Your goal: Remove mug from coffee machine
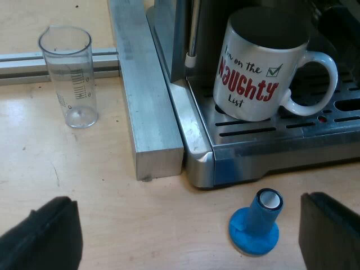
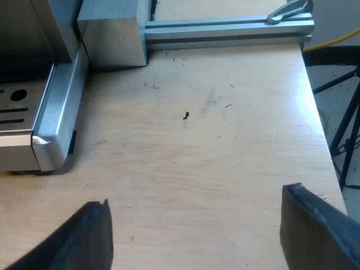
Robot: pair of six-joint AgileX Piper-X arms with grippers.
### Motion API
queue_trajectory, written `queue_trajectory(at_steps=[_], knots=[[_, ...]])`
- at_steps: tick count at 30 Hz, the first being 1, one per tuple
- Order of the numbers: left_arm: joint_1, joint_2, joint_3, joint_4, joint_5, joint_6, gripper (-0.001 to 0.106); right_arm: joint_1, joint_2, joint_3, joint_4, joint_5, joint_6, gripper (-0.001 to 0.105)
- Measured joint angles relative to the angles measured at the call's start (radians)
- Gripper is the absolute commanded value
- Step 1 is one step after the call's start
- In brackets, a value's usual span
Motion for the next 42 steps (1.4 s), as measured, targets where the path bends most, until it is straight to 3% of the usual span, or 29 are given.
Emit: queue_trajectory(at_steps=[17,23,29,34,42], knots=[[0.000,0.000,0.000,0.000,0.000,0.000,0.080,0.000,0.000,-0.008,-0.018,-0.014,0.000,0.064],[-0.006,0.000,0.000,-0.011,0.051,0.000,0.080,0.000,0.080,-0.084,-0.016,-0.064,0.000,0.064],[-0.055,0.002,-0.036,-0.054,0.057,0.000,0.080,0.007,0.232,-0.155,-0.014,-0.123,0.000,0.063],[-0.108,0.024,-0.082,-0.108,0.060,0.000,0.080,0.109,0.354,-0.217,-0.017,-0.147,-0.003,0.059],[-0.190,0.054,-0.082,-0.166,0.109,0.040,0.080,0.305,0.454,-0.237,-0.079,-0.153,-0.004,0.059]])
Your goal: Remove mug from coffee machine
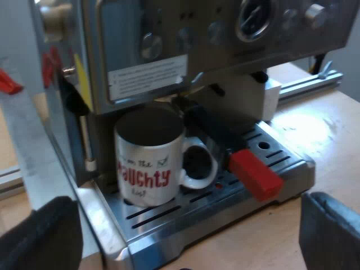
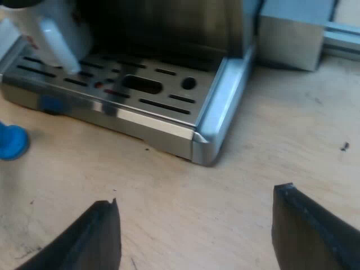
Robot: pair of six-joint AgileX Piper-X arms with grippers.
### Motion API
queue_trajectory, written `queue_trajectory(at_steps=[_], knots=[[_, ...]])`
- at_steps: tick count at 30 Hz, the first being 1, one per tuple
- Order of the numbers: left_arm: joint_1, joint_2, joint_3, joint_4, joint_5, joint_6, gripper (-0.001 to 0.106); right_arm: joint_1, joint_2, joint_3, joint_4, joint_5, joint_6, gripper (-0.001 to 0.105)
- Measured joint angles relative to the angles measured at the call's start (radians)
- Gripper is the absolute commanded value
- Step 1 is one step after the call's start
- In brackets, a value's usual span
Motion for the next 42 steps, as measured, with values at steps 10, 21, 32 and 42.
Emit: queue_trajectory(at_steps=[10,21,32,42], knots=[[-0.071,0.010,0.090,-0.169,0.009,0.042,0.080,0.165,0.065,0.000,-0.144,0.001,0.000,0.059],[-0.071,0.015,0.279,-0.343,0.036,0.042,0.080,0.292,0.274,0.000,-0.310,-0.001,0.002,0.059],[-0.071,0.015,0.313,-0.356,0.058,0.042,0.080,0.393,0.388,0.009,-0.366,0.036,0.002,0.059],[-0.071,0.015,0.313,-0.357,0.060,0.042,0.080,0.495,0.398,0.210,-0.790,0.153,0.094,0.059]])
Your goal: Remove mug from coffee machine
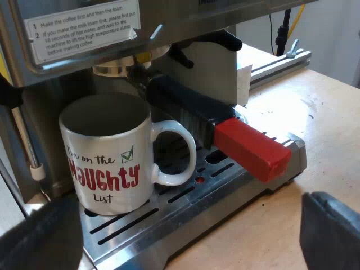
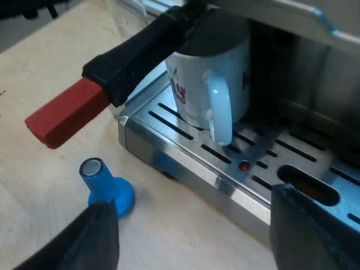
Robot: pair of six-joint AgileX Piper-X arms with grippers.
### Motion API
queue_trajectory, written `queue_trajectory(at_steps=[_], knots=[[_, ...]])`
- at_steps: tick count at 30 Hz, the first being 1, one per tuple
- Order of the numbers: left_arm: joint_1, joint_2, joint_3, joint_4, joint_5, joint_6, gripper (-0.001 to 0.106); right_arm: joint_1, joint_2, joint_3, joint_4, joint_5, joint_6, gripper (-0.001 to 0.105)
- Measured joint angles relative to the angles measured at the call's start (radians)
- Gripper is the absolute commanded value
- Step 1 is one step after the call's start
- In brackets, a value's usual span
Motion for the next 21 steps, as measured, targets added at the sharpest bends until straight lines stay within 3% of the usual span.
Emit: queue_trajectory(at_steps=[11,16,21], knots=[[0.000,0.000,0.024,0.043,0.001,0.000,0.080,0.000,0.046,0.216,-0.375,0.002,0.006,0.059],[0.000,0.000,0.024,0.043,0.001,0.000,0.080,0.000,0.114,0.232,-0.405,0.002,0.006,0.059],[0.000,0.000,0.024,0.043,0.003,0.000,0.080,0.000,0.220,0.232,-0.552,0.005,0.006,0.059]])
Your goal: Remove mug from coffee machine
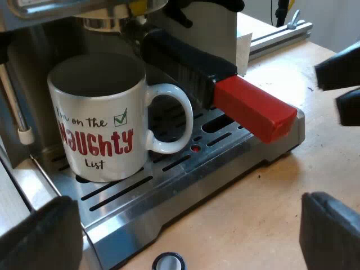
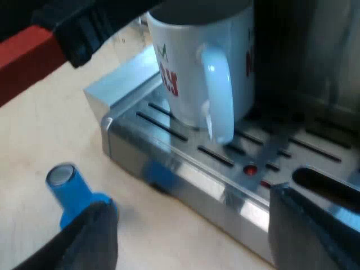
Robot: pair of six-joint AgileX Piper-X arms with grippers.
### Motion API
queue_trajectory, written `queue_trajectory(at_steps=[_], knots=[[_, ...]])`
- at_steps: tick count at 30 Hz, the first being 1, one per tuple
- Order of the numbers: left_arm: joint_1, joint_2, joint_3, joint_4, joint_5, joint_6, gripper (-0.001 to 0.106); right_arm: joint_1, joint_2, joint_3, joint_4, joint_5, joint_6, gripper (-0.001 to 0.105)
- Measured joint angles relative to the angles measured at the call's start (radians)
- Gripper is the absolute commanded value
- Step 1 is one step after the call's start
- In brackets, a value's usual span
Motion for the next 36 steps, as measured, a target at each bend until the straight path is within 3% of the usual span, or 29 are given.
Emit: queue_trajectory(at_steps=[9,17,22,29,36], knots=[[0.000,0.000,0.000,0.000,0.000,0.000,0.080,0.000,0.185,0.000,-0.235,0.026,0.000,0.059],[0.000,0.000,0.000,0.000,0.000,0.000,0.080,0.000,0.418,0.000,-0.554,0.097,0.000,0.059],[0.000,0.000,0.000,0.000,0.000,0.000,0.080,0.000,0.524,-0.038,-0.660,0.129,0.000,0.059],[0.000,0.000,0.000,0.000,0.000,0.000,0.080,0.000,0.575,-0.142,-0.633,0.160,0.005,0.059],[0.000,0.000,0.000,0.000,0.000,0.000,0.080,0.000,0.581,-0.267,-0.405,0.165,0.007,0.059]])
